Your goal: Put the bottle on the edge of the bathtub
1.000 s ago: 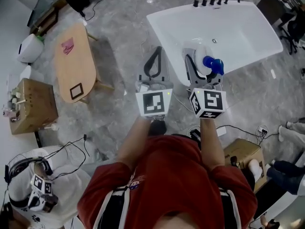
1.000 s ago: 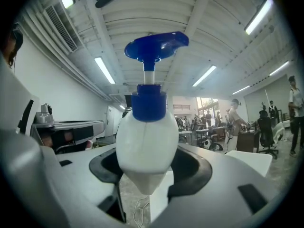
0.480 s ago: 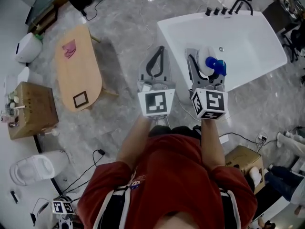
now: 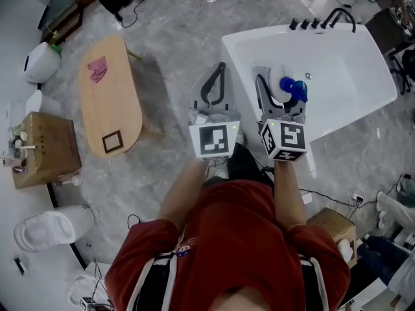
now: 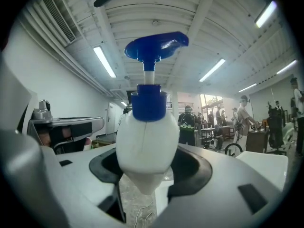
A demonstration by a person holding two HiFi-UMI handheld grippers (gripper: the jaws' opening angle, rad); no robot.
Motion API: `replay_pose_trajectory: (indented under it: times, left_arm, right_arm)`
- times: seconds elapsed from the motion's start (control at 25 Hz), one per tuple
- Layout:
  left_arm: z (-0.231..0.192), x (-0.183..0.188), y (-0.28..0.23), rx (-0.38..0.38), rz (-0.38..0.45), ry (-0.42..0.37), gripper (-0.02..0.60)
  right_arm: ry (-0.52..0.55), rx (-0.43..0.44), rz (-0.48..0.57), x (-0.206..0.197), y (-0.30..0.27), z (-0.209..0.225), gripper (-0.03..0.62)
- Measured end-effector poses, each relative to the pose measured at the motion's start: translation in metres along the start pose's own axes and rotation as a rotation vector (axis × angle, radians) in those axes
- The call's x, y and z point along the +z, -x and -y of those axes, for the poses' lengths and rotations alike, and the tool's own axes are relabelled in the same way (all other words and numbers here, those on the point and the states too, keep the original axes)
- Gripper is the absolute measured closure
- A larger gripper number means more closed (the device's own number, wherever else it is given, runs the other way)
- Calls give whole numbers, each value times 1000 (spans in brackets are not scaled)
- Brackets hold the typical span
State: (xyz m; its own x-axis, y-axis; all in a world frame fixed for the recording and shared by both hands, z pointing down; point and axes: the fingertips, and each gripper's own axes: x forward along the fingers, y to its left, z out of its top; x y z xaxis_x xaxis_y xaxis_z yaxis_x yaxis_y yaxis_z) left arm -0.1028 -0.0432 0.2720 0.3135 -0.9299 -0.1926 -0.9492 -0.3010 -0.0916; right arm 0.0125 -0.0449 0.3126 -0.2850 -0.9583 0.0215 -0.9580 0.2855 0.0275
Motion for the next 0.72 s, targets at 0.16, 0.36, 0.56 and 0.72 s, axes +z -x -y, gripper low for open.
replay_pose_trajectory:
  times: [0.16, 0.36, 0.56, 0.72]
  left_arm:
    - [-9, -5, -37, 18, 15, 4, 566]
    - [-10, -17, -94, 30, 3, 27, 566]
    - [1, -28, -147, 18, -6, 16, 565]
    - [10, -38, -179, 6, -10, 12, 566]
  right_arm:
    - [-6, 16, 11, 0, -37, 13, 327]
    - [-22, 16, 8, 1, -81, 45, 327]
    - [-40, -10, 8, -1, -114, 88, 326]
    - [-64, -28, -14, -14, -134, 115, 326]
